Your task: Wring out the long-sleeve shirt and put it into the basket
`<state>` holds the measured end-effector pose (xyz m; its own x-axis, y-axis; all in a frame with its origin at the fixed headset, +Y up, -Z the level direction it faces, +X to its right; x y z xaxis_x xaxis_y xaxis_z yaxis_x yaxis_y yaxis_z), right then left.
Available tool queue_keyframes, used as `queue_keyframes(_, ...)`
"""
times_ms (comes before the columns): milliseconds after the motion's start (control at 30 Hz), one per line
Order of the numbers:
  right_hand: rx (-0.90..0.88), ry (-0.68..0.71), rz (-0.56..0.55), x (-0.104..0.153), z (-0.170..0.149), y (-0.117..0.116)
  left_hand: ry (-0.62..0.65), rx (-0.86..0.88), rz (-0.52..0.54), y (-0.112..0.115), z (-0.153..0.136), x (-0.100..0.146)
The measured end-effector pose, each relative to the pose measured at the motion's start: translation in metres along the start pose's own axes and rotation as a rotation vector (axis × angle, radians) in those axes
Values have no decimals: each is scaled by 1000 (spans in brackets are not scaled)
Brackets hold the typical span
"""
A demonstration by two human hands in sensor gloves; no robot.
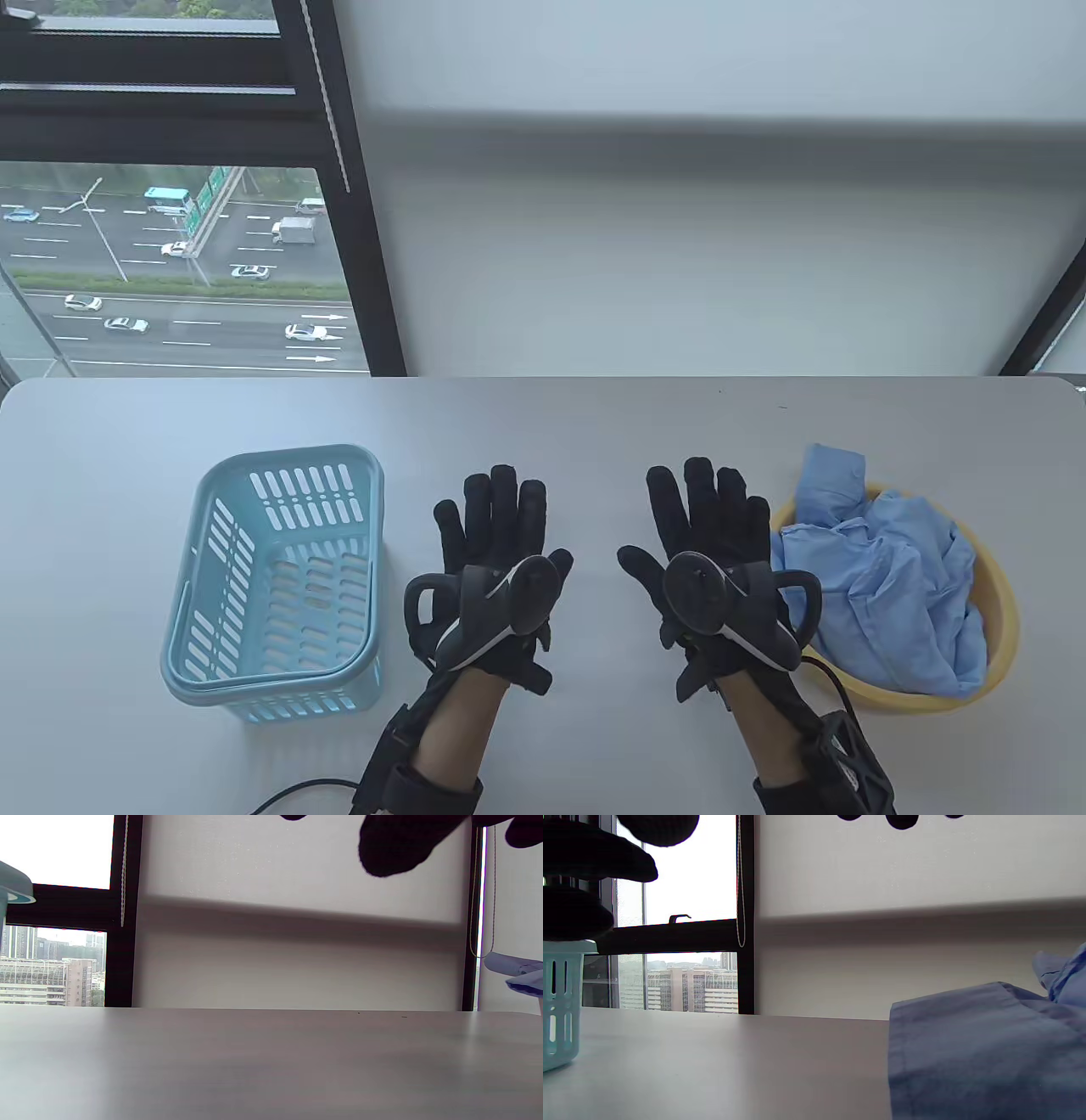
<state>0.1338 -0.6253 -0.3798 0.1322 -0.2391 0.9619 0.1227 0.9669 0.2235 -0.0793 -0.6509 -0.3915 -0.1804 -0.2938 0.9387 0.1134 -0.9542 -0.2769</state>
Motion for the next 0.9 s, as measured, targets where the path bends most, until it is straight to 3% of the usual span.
queue_keyframes(167,-33,-18,-20,0,-10,11,9,1,9,-1,1,1)
queue_keyframes(300,-42,-60,-61,2,-33,32,12,22,29,-5,0,1)
queue_keyframes(400,-7,-148,-87,4,-69,55,12,30,22,-4,0,1)
queue_keyframes(500,-39,-271,-63,8,-109,62,11,33,17,-4,0,1)
queue_keyframes(567,-71,-370,9,11,-138,57,12,39,10,-3,0,1)
queue_keyframes(667,-142,-495,214,15,-179,32,13,45,1,-2,0,1)
queue_keyframes(900,-298,-601,390,18,-232,-26,11,52,-22,0,1,1)
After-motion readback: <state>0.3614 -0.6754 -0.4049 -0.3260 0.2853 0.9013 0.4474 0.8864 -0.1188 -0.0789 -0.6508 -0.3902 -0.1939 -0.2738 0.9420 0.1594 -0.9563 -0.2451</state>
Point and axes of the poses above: the tracker on the back of each hand, its own z axis roughly to the thumb side, its own x axis roughly from the fingertips to the wrist, y = z × x, the point moved 4 cm from there along -x, roughly from the wrist to the fingertips, and after that the axes turned 3 degrees about z, right-handed, at the moved point
